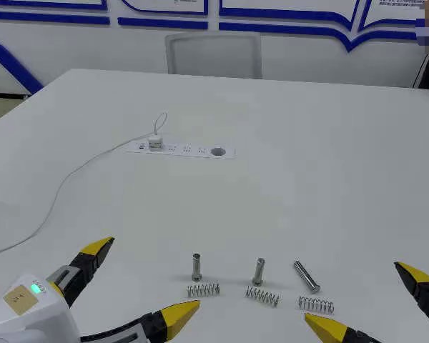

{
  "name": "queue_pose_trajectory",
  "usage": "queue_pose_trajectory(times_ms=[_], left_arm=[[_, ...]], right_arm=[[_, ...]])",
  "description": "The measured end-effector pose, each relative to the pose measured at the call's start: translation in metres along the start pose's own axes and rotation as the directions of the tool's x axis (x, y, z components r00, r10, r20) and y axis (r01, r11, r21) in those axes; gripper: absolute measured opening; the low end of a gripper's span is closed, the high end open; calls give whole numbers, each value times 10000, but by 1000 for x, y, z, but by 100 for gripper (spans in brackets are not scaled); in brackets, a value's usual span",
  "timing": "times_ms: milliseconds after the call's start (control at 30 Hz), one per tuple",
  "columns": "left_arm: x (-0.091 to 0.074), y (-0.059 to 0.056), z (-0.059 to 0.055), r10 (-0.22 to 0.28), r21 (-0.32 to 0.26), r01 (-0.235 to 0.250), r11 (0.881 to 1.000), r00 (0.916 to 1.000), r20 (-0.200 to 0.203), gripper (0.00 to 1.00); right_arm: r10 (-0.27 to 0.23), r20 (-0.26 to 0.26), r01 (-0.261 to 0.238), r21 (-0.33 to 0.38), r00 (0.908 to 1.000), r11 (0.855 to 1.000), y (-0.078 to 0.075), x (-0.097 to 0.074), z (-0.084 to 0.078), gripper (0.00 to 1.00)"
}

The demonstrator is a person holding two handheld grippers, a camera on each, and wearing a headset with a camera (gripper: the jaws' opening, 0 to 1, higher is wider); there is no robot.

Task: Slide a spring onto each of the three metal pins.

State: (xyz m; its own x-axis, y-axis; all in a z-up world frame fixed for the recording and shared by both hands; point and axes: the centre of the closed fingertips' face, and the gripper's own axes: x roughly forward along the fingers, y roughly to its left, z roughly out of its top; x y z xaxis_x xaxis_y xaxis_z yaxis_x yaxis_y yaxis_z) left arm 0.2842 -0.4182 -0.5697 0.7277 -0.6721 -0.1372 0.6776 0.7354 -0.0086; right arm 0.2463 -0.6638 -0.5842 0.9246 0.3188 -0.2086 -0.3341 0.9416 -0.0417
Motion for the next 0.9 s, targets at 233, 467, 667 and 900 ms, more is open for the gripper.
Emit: queue_pose_trajectory(times_ms=[233,467,667,900], left_arm=[[0,1,-2,72,50,-71,10000,9999,-123,95],[0,1,-3,47,93,-45,9999,9998,-188,95],[0,2,-3,128,61,-127,9999,9997,-190,95],[0,3,-4,130,75,-128,9999,9996,-242,94]], right_arm=[[-112,82,111,103,9999,9999,-3,-1,2,97],[-60,-56,60,-16,10000,10000,-2,-1,-1,97],[-55,-110,56,28,9999,10000,-2,0,-3,97],[-8,-196,7,-44,9998,10000,-1,0,-4,97]])
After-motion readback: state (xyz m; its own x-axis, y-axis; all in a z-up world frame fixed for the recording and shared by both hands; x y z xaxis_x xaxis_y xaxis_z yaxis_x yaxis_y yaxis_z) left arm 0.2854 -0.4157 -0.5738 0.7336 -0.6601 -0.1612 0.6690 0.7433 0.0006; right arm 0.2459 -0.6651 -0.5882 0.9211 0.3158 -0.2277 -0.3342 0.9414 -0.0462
